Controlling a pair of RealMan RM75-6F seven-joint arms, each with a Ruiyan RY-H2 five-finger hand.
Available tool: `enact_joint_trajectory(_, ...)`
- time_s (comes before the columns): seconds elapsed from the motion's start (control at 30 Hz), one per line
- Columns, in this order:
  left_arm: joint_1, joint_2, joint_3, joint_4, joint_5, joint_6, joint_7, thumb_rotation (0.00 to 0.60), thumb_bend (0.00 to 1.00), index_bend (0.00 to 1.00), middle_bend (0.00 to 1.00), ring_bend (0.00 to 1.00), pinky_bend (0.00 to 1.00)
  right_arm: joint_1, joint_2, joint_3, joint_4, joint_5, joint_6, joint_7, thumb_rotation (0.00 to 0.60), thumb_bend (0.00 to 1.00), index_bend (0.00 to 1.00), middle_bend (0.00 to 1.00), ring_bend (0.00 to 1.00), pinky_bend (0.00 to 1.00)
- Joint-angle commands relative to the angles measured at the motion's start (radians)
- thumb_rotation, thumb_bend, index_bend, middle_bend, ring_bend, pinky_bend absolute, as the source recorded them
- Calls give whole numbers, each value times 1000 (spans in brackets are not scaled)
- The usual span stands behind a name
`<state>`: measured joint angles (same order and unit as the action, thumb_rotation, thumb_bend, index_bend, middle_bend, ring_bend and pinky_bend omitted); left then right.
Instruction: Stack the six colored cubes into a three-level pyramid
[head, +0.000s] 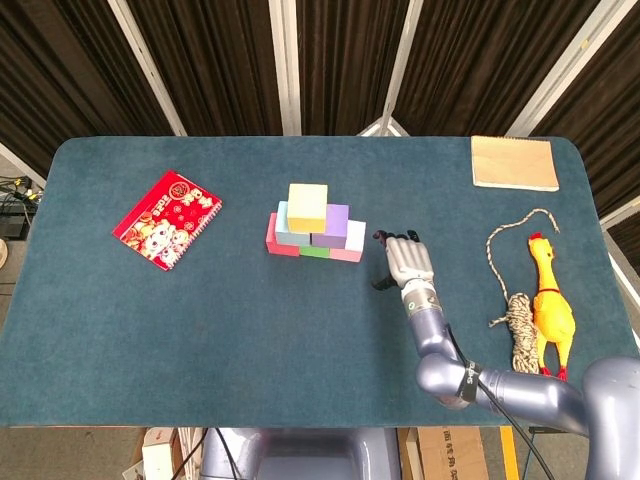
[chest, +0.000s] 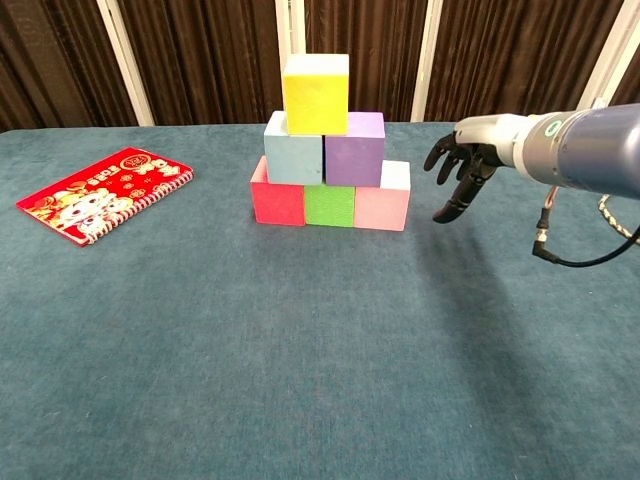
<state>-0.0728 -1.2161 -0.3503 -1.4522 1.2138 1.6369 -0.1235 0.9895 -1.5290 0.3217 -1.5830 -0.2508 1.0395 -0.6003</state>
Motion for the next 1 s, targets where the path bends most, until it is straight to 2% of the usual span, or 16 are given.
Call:
enact_joint_trajectory(0.03, -1, 0, 1, 0, 0, -2, 1, 600, 316, 162, 66, 5, 0, 4, 10, 11, -19, 2, 6, 1, 600, 246, 214, 240, 184, 0)
enact_joint_trajectory(1.0, -1, -1, -2, -8, -7, -7, -2, 600, 315, 161, 66, 5, 0, 20, 44, 34, -90, 37, 4, 23, 600, 246, 214, 240, 184, 0)
